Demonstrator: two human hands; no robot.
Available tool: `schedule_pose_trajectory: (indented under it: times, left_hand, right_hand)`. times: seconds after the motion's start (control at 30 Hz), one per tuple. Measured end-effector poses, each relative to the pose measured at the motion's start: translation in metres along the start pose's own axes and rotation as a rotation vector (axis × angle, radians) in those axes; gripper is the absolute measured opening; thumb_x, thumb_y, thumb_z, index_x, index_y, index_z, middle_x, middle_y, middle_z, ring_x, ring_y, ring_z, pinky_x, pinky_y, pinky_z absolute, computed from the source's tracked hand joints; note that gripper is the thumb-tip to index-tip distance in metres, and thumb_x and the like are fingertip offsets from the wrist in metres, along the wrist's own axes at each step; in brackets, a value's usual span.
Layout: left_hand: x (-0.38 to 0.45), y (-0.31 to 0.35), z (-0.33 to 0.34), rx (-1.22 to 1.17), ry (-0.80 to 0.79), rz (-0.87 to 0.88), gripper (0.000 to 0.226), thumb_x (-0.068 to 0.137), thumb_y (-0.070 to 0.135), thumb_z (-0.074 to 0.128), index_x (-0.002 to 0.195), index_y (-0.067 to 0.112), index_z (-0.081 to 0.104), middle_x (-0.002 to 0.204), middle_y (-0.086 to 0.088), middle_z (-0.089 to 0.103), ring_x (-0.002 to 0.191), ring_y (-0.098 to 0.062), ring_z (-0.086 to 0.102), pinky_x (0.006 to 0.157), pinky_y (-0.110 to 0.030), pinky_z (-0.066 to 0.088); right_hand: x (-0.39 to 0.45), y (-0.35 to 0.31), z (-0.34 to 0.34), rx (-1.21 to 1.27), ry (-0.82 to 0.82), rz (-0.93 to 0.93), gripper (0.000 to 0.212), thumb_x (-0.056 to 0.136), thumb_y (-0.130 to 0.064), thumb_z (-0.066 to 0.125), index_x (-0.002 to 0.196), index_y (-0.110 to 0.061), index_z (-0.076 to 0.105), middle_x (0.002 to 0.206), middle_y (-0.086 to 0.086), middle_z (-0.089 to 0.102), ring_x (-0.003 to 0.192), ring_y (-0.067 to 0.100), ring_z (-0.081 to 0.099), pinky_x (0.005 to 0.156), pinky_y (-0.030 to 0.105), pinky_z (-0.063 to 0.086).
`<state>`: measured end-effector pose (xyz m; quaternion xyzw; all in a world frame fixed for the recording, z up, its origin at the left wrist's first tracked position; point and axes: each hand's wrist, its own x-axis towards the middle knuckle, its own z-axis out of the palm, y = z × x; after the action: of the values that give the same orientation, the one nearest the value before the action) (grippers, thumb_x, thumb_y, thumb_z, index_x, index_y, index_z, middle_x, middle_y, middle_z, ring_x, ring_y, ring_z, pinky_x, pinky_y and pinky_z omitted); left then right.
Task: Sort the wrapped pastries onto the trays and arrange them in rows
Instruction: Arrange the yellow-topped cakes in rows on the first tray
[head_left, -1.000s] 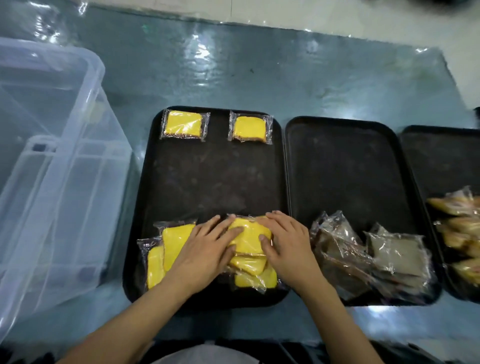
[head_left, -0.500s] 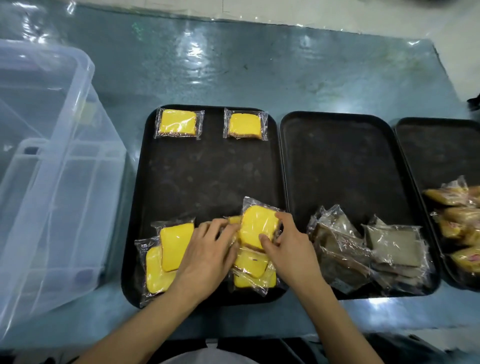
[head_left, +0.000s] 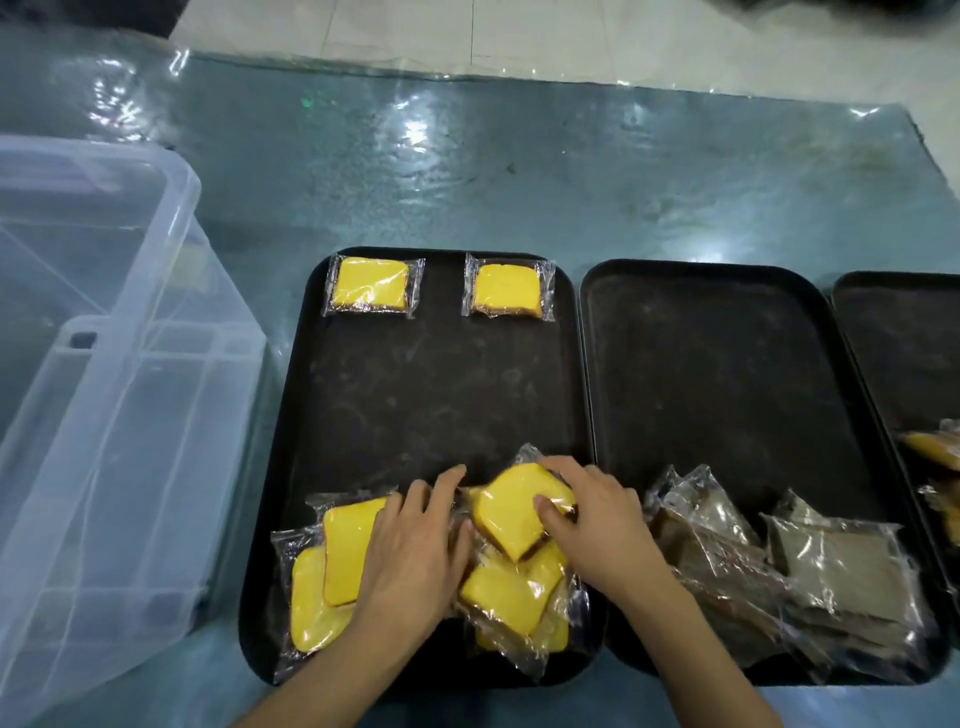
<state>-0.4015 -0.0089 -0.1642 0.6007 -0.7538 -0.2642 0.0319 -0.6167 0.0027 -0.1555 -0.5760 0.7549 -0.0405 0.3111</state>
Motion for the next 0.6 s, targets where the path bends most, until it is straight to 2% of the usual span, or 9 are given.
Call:
schedule_pose_trajectory:
  times: [0.17, 0.27, 0.37, 0.5, 0.57, 0.6]
  left_hand:
    - [0.010, 0.009, -0.005, 0.023, -0.024, -0.120, 0.048, 0.101, 0.053, 0.031, 0.146, 0.040, 0.024, 0.122, 0.010, 0.051, 0.112, -0.015, 0.048, 0.096, -0.032, 0.043]
    - [0.030, 0.012, -0.007, -0.202, -0.089, -0.057, 0.032, 0.103, 0.040, 0.041, 0.134, 0.046, 0.036, 0.112, 0.016, 0.056, 0.105, -0.013, 0.049, 0.094, -0.033, 0.042]
    - [0.065, 0.011, -0.004, -0.283, -0.044, -0.032, 0.029, 0.103, 0.026, 0.047, 0.129, 0.038, 0.051, 0.111, 0.014, 0.056, 0.102, -0.013, 0.048, 0.094, -0.032, 0.042]
    - [0.131, 0.005, 0.002, -0.226, 0.072, 0.052, 0.031, 0.101, 0.021, 0.050, 0.131, 0.029, 0.057, 0.126, 0.007, 0.058, 0.106, -0.022, 0.053, 0.097, -0.038, 0.042]
    - [0.161, 0.004, 0.003, -0.165, 0.025, 0.066, 0.039, 0.101, 0.025, 0.049, 0.140, 0.030, 0.049, 0.145, 0.004, 0.049, 0.122, -0.026, 0.049, 0.107, -0.041, 0.038]
    - [0.172, 0.005, 0.004, -0.100, -0.017, 0.054, 0.044, 0.102, 0.029, 0.048, 0.146, 0.033, 0.043, 0.155, 0.002, 0.038, 0.131, -0.028, 0.043, 0.111, -0.042, 0.034]
  right_hand:
    - [0.011, -0.003, 0.010, 0.104, 0.106, 0.064, 0.034, 0.097, -0.048, 0.056, 0.129, -0.041, 0.048, 0.104, -0.009, 0.060, 0.102, 0.016, 0.059, 0.095, 0.041, 0.047]
    - [0.029, -0.011, 0.013, 0.072, 0.158, 0.056, 0.032, 0.096, -0.044, 0.058, 0.126, -0.039, 0.050, 0.098, -0.008, 0.060, 0.096, 0.017, 0.060, 0.090, 0.043, 0.049]
    - [0.055, -0.016, 0.008, 0.114, 0.219, 0.040, 0.031, 0.097, -0.036, 0.058, 0.128, -0.036, 0.053, 0.094, -0.005, 0.059, 0.092, 0.019, 0.060, 0.087, 0.044, 0.051]
    - [0.098, -0.016, -0.007, 0.188, 0.246, 0.024, 0.042, 0.101, -0.031, 0.055, 0.142, -0.035, 0.047, 0.111, -0.002, 0.062, 0.106, 0.021, 0.059, 0.098, 0.045, 0.047]
    - [0.119, -0.015, -0.011, 0.169, 0.228, 0.014, 0.049, 0.101, -0.034, 0.054, 0.149, -0.034, 0.041, 0.124, 0.001, 0.061, 0.115, 0.022, 0.057, 0.103, 0.046, 0.044]
    - [0.127, -0.015, -0.010, 0.104, 0.211, 0.017, 0.053, 0.102, -0.037, 0.053, 0.152, -0.033, 0.038, 0.136, 0.003, 0.057, 0.124, 0.024, 0.053, 0.108, 0.047, 0.041]
